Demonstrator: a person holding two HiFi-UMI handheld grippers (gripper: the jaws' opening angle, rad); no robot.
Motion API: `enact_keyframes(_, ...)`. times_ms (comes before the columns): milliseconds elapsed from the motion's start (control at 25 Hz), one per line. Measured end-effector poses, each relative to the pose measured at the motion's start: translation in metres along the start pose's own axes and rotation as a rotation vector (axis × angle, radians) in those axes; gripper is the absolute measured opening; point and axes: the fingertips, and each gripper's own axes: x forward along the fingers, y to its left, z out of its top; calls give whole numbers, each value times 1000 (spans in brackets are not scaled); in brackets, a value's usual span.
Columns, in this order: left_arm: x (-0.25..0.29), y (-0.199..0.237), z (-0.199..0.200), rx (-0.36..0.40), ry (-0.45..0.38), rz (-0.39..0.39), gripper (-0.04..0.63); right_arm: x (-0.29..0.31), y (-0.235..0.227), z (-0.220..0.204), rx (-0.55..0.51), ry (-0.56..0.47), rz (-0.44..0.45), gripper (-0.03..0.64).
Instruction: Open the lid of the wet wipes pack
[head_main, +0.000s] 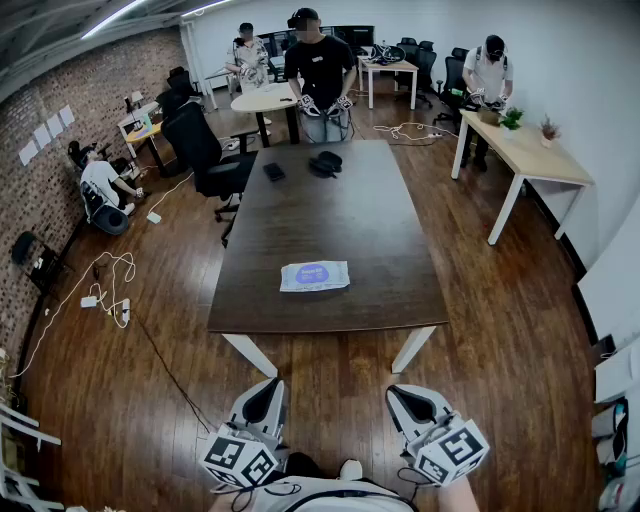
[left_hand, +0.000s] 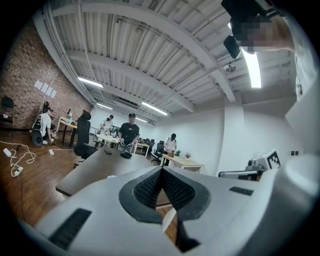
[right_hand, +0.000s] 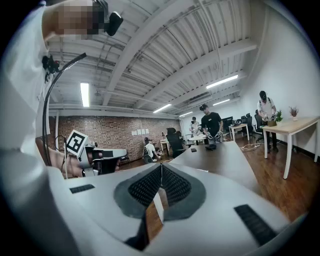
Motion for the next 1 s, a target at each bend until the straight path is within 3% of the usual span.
enact_keyframes(440, 35, 21, -10, -17, 21, 12, 2, 31, -29, -5, 15, 16, 11, 8)
enact_keyframes(680, 83, 63, -12, -36, 52, -17, 2, 81, -54, -6, 25, 40, -19, 8)
enact_keyframes(1000, 163, 133, 24, -48, 53, -81, 2, 175, -89, 28, 8, 42, -57, 8)
